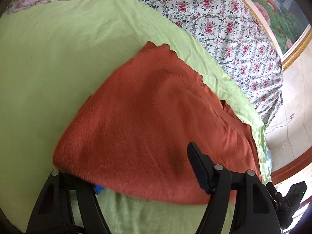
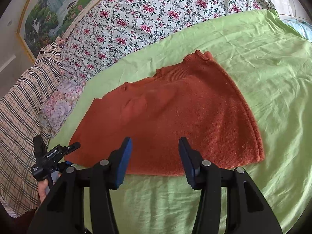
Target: Fold small clothes
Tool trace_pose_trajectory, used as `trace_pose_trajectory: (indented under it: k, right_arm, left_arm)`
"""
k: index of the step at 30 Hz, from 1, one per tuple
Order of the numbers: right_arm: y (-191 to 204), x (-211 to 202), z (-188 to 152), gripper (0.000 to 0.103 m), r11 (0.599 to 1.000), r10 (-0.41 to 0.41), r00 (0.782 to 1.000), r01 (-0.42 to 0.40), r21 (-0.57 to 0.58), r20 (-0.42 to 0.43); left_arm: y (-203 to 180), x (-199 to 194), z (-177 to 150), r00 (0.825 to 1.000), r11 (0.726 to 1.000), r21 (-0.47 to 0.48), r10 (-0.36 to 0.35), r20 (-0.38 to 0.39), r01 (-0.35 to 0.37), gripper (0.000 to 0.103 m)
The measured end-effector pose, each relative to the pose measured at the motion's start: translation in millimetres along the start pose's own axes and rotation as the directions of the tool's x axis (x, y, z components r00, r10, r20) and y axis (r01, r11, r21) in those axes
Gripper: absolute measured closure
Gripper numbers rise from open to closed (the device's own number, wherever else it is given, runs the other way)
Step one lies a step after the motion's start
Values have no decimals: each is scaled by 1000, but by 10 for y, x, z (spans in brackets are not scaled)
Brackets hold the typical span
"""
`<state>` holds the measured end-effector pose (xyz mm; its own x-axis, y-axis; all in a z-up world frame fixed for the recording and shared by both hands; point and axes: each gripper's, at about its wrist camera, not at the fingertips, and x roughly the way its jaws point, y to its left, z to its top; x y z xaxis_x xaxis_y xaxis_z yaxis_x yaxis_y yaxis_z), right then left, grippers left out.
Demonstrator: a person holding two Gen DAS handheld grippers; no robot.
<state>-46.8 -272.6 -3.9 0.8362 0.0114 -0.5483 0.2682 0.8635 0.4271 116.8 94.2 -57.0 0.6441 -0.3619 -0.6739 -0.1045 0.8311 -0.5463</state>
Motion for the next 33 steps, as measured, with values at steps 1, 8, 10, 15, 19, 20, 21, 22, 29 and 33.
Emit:
trace_pose_trajectory:
  k: [1, 8, 10, 15, 19, 20, 21, 22, 29, 33]
  right_arm:
    - [-18, 9, 10, 52, 1000, 2, 1000, -2, 1, 0]
    - [-253, 69, 145, 52, 999, 4, 1000, -4, 36, 1]
    - [-305, 66, 201, 52, 999, 7, 1000, -7, 42, 6]
    - [-458, 61, 385, 52, 995, 58, 998, -59, 85, 12]
    - [-553, 103, 584, 52, 989, 94, 996, -93, 115, -1]
    - [-566, 118, 622, 52, 987, 106, 994, -106, 121, 1]
    - [-575, 154, 682, 52, 983, 132, 991, -129, 130, -10]
    - [-579, 204, 729, 52, 979, 155, 988, -150, 135, -28]
    - [-477, 815, 942, 52, 965, 239, 952, -212, 153, -190]
    - [-231, 1265, 1013, 44, 956, 288, 914, -257, 142, -286]
  left_arm:
    - [14, 2, 24, 1000, 1000, -7, 12, 4, -12, 42]
    - [-92, -80, 133, 999, 999, 11, 41, 23, -41, 94]
    - [-347, -148, 154, 998, 996, 83, 28, 55, -32, 94]
    - [-1208, -133, 91, 996, 953, 299, -60, 60, 40, 96]
    - [-1928, 70, -197, 992, 873, 475, -124, 1, 109, 96]
    - [-2066, 154, -287, 990, 853, 506, -138, -22, 130, 97]
    - [-2156, 232, -371, 989, 838, 527, -144, -42, 144, 97]
    - [-2209, 304, -441, 988, 828, 541, -143, -55, 150, 97]
    - [-2237, 665, -789, 989, 794, 591, -87, -122, 143, 97]
    - [-2228, 599, -829, 990, 780, 610, -93, -105, 138, 97]
